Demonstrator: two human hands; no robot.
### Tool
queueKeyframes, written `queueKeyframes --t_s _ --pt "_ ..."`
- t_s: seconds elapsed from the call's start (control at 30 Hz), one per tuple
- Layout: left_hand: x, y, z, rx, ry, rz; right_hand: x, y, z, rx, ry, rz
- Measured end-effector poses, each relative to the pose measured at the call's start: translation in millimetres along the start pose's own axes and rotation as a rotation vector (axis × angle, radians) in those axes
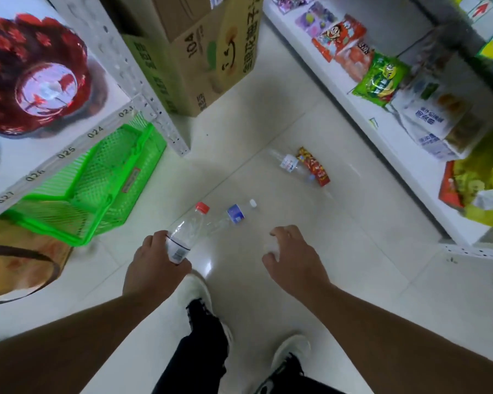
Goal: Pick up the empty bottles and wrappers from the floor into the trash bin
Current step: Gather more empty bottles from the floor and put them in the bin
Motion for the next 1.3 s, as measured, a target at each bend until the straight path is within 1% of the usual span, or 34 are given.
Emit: queueKeyframes --t_s 0.17,0.27,0.33,0.4,0.47,0.5,0.6,0.63,0.67,0.73,0.83,0.97,1.07,1.17,1.3 --pt "-35.1 -43.5 -49.9 0.063 0.001 -0.013 -74.3 -88.1 -25.2 0.199 0.082 -0.031" --pt "-76.0 -73.7 -89.7 0.124 0.031 0.002 -147.9 -150.7 -23.9 0.347 0.183 -0.142" --pt "-104.2 -95.3 -109.1 0.138 0.049 0.041 -192.3 -192.7 -12.7 0.459 0.410 -0.170" --pt "-136.6 -118.7 -129.6 0.141 0.047 0.115 -232.5 -237.0 6.5 0.540 0.667 -0.142" --pt "-161.6 -136.5 -145.6 0.160 0.057 0.179 -251.2 -267.0 18.8 0.604 0.783 -0.057" --pt "-168.8 -140.4 -149.8 0.179 0.067 0.190 -253.7 -272.8 23.6 0.628 0.804 -0.048" --pt "-171.3 -121.3 -151.2 0.266 0.140 0.239 -239.0 -266.8 35.5 0.654 0.766 -0.167" --pt "-167.8 -106.6 -146.8 0.311 0.179 0.248 -224.6 -257.0 36.6 0.599 0.706 -0.199" --pt "-162.0 -89.2 -141.2 0.359 0.221 0.251 -206.9 -245.4 34.8 0.536 0.619 -0.194" --pt "-143.9 -47.6 -126.9 0.432 0.292 0.252 -165.7 -214.1 24.1 0.422 0.472 -0.145" --pt "-110.3 23.3 -106.5 0.513 0.367 0.235 -105.3 -162.4 -3.1 0.356 0.396 -0.152" --pt "-47.3 107.2 -77.9 0.628 0.462 0.255 -18.7 -88.0 -56.8 0.358 0.305 -0.152" --pt "4.4 159.5 -62.6 0.695 0.561 0.269 27.9 -28.6 -100.3 0.367 0.306 -0.213" --pt "45.1 200.0 -65.3 0.702 0.621 0.340 48.9 21.5 -140.4 0.405 0.322 -0.232" --pt "68.3 247.0 -109.3 0.717 0.673 0.414 32.3 74.8 -190.5 0.458 0.330 -0.231"
Point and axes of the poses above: each hand's wrist, its own y-axis away from the middle knuckle, its own x-axis out of the back of the hand, z = x × y, the point moved 4 cm from there along -y, towards the middle knuckle
